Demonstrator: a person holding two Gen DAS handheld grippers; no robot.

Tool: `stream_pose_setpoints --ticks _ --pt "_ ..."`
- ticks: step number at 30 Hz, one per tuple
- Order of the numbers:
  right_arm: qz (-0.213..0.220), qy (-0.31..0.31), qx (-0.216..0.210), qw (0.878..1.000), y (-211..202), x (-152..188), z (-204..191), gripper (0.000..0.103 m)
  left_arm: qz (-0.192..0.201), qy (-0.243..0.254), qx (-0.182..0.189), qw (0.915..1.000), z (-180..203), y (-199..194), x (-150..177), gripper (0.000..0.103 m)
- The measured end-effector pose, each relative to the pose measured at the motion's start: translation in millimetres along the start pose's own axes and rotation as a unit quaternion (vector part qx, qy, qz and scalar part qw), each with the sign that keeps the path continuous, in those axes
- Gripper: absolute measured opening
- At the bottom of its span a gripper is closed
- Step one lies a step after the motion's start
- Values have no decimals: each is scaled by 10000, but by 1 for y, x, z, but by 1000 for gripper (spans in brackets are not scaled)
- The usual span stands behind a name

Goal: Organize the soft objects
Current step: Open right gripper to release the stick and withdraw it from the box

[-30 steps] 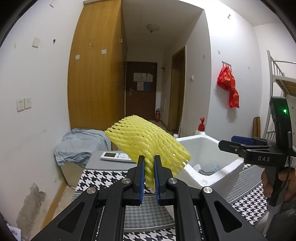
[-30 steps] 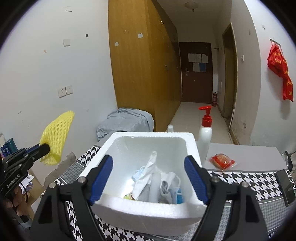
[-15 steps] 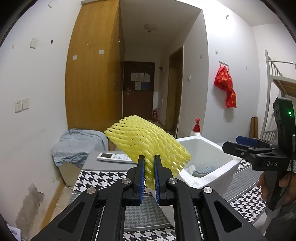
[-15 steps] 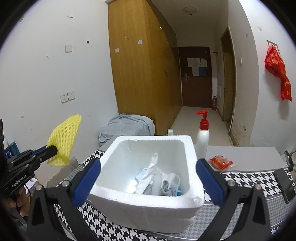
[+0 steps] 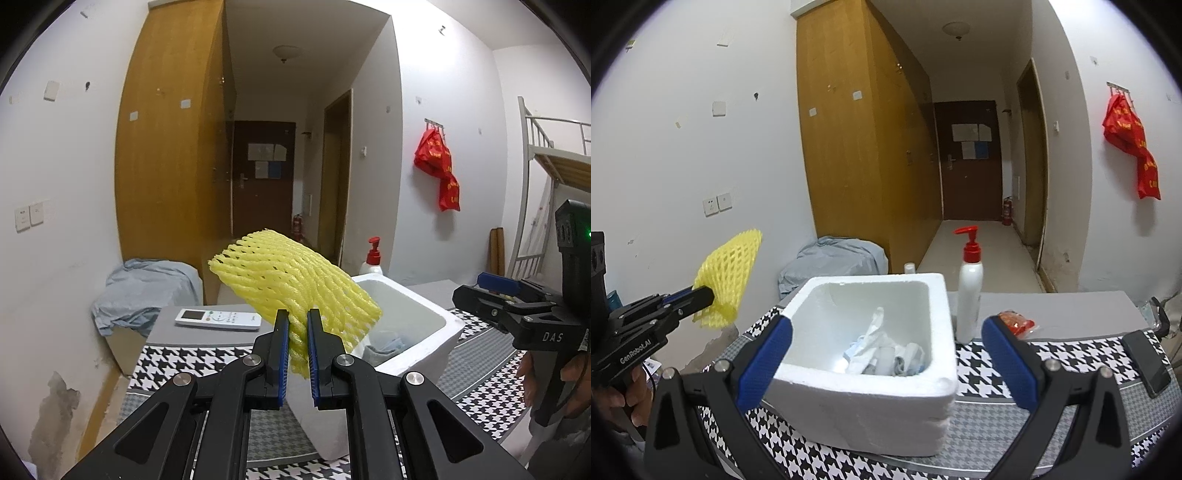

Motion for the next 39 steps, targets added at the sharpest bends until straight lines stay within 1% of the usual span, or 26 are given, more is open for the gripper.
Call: stream_pose_setpoints --ticks 10,16,22,32,39 --pt "96 -80 128 9998 -14 3 10 103 -94 88 208 9997 15 16 -6 10" --pt "143 -37 240 9996 -23 3 24 103 -154 136 356 9992 28 27 -8 10" --pt "204 -22 409 9990 -31 3 35 103 -193 166 490 9985 37 39 -14 10" --pt "230 95 708 9972 -43 5 58 103 -297 241 596 9975 50 61 -20 10" --pt "252 278 910 9951 -53 8 78 103 -254 271 701 9968 64 68 -28 10"
Point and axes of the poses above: each gripper's, at about its wrist camera, not at the fingertips, and y roughly the way its jaws point, z to its right, x to its underside, the point moved 5 cm from there along y, roughly the way its jaws point, and after that the axes turned 14 degrees about y, right-handed, at the moved point
